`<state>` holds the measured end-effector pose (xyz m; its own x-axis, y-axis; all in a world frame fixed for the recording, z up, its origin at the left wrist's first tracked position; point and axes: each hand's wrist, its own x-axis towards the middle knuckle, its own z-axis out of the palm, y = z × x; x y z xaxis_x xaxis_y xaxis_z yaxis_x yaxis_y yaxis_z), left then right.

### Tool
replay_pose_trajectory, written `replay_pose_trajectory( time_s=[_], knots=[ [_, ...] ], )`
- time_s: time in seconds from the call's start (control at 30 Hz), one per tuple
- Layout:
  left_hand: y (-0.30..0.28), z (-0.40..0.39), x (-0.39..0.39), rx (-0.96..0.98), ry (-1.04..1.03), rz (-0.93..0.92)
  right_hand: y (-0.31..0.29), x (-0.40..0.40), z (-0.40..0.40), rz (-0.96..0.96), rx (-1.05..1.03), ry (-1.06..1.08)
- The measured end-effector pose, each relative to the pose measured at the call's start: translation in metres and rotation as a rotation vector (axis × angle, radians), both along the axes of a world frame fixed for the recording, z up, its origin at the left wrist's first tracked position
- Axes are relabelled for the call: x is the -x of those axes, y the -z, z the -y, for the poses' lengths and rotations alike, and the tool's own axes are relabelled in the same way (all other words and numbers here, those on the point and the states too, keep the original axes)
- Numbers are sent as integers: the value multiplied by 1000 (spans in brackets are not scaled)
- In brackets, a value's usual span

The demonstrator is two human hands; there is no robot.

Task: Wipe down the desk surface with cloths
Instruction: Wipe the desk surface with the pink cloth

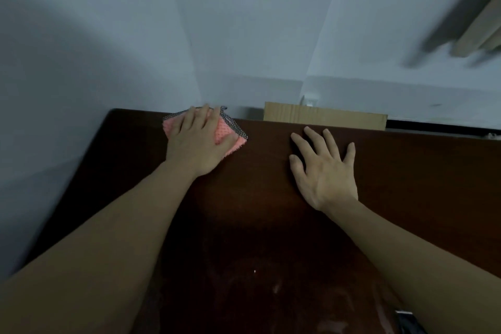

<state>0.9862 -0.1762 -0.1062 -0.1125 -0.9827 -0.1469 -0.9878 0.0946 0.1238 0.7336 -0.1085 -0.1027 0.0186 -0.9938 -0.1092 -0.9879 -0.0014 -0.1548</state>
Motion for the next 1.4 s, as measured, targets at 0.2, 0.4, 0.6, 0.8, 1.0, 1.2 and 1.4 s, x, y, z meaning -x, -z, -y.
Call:
replay_pose_trajectory(
  time_s=[0.2, 0.4, 0.6, 0.8, 1.0, 1.2, 1.4],
  knots=[
    [-5, -68, -4, 13, 190, -11, 0, 0, 0, -7, -2, 6],
    [-6, -101, -33, -17, 355, 1, 0, 0, 1, -2, -9, 12],
    [-4, -34, -20, -27, 109, 43, 0, 0, 0, -1, 9, 9],
    [-2, -19, -5, 7, -25, -11, 1, 0, -1, 9, 22, 6],
    [-7, -107, -19, -3, 216, -18, -2, -1, -2, -13, -9, 6],
    [-3, -105, -43, 8, 217, 19, -3, 0, -2, -9, -12, -3],
    [-1, -57, -15, -6, -99, 12, -1, 1, -2, -6, 2, -10]
  ],
)
